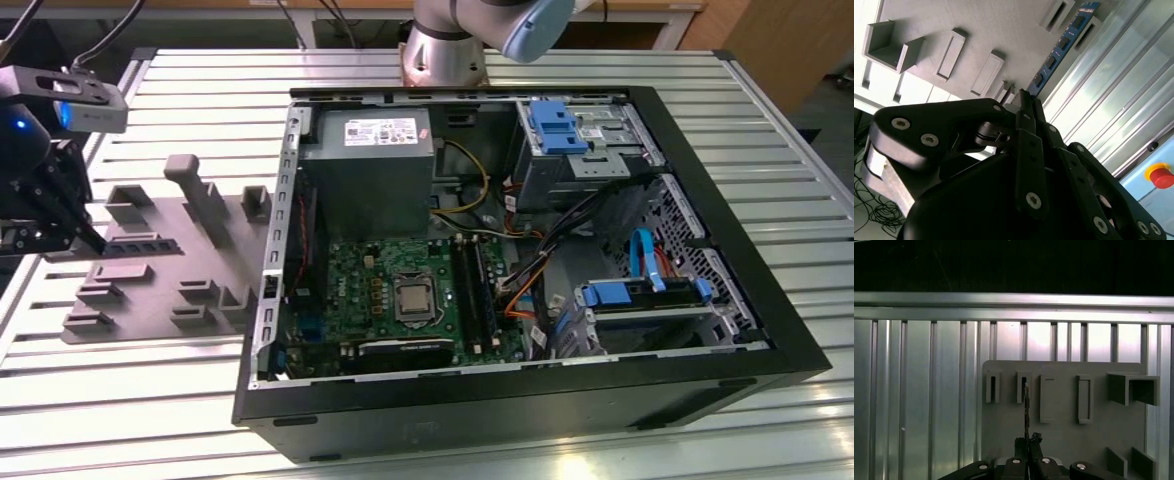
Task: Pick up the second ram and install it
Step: 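Pick up the second ram and move it above second insertion slot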
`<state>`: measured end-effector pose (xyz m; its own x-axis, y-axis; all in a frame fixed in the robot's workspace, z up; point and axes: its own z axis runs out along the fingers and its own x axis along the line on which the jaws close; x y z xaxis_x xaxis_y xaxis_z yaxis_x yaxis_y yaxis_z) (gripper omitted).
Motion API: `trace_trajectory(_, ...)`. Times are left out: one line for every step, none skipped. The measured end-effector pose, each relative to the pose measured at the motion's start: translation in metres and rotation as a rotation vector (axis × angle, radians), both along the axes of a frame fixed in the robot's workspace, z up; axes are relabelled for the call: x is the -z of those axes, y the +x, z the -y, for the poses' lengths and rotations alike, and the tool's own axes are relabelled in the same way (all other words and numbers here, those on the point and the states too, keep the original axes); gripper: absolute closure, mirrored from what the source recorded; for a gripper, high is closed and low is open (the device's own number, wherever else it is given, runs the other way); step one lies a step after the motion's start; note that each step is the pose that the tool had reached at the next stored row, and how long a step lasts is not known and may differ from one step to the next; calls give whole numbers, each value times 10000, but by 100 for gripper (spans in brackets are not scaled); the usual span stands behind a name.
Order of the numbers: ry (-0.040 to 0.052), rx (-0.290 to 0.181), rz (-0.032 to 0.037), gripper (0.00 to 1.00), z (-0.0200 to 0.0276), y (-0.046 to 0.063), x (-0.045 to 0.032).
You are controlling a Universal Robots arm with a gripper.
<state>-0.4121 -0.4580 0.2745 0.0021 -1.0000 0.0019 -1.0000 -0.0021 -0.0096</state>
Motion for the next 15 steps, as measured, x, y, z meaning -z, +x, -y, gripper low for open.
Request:
trace_trajectory(0,0,1,86,0,0,-7)
trace_trajectory(0,0,0,86,0,0,-15)
trace_trajectory(0,0,1,86,0,0,-22)
trace_trajectory(-1,0,1,86,0,0,-30)
trace_trajectory(0,0,2,86,0,0,-37)
trace_trajectory(0,0,2,86,0,-1,-44)
trace_trajectory(0,0,3,86,0,-1,-51)
trace_trajectory(0,0,4,86,0,-1,-57)
trace_trajectory(1,0,5,86,0,-1,-64)
trace_trajectory(0,0,5,86,0,-1,-71)
trace_trajectory(1,0,7,86,0,-2,-77)
trace_trajectory(0,-1,7,86,0,-2,-83)
trace_trajectory(0,0,7,86,0,-2,-90)
trace_trajectory(0,0,8,86,0,-2,-96)
trace_trajectory(0,-1,10,86,0,-2,-102)
